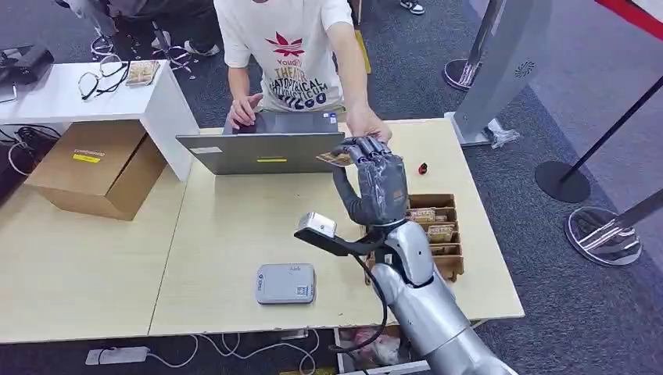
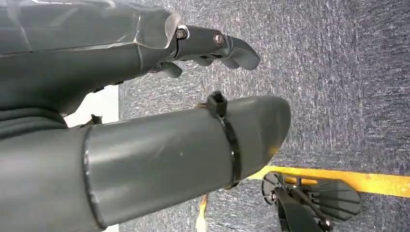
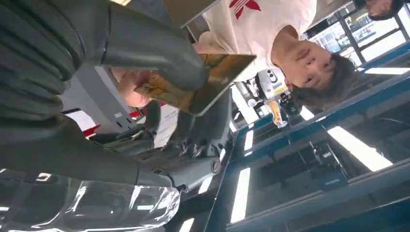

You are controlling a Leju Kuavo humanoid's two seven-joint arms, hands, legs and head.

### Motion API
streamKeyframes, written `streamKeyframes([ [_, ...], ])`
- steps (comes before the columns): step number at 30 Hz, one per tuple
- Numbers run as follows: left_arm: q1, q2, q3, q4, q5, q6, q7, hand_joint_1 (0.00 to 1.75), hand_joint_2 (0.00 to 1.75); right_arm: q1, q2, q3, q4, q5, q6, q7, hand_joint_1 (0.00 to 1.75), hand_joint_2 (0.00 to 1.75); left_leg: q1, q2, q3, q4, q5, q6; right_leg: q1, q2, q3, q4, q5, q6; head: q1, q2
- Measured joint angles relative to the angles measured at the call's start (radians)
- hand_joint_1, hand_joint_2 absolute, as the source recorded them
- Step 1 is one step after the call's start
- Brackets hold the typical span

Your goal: Pass the card to the sensor for recognition and then transmit it.

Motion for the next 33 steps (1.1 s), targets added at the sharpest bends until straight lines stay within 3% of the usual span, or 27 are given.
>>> streamKeyframes([
  [15,0.002,0.0,0.008,0.0,0.003,0.003,-0.003,0.0,0.0,-0.008,0.001,0.018,0.008,0.003,0.0,0.002,1.75,1.75,0.0,0.0,0.0,0.0,0.0,0.0,0.0,0.0,0.0,0.0,0.0,0.0,0.0,0.0],
  [19,0.002,0.0,0.008,0.0,0.003,0.003,-0.006,0.0,0.0,-0.01,0.001,0.03,0.015,-0.062,0.006,0.002,1.75,1.75,0.0,0.0,0.0,0.0,0.0,0.0,0.0,0.0,0.0,0.0,0.0,0.0,0.0,0.0],
  [25,0.002,-0.002,0.013,0.0,0.001,0.006,-0.01,0.0,0.0,-0.01,0.0,0.085,-0.015,-0.373,0.165,-0.011,1.75,1.75,0.0,0.0,0.0,0.0,0.0,0.0,0.0,0.0,0.0,0.0,0.0,0.0,0.0,0.0],
  [33,0.002,-0.003,0.017,0.0,-0.006,0.003,-0.01,0.0,0.0,0.0,-0.009,0.121,-0.076,-0.658,0.393,-0.018,1.75,1.75,0.0,0.0,0.0,0.0,0.0,0.0,0.0,0.0,0.0,0.0,0.0,0.0,0.0,0.0],
])
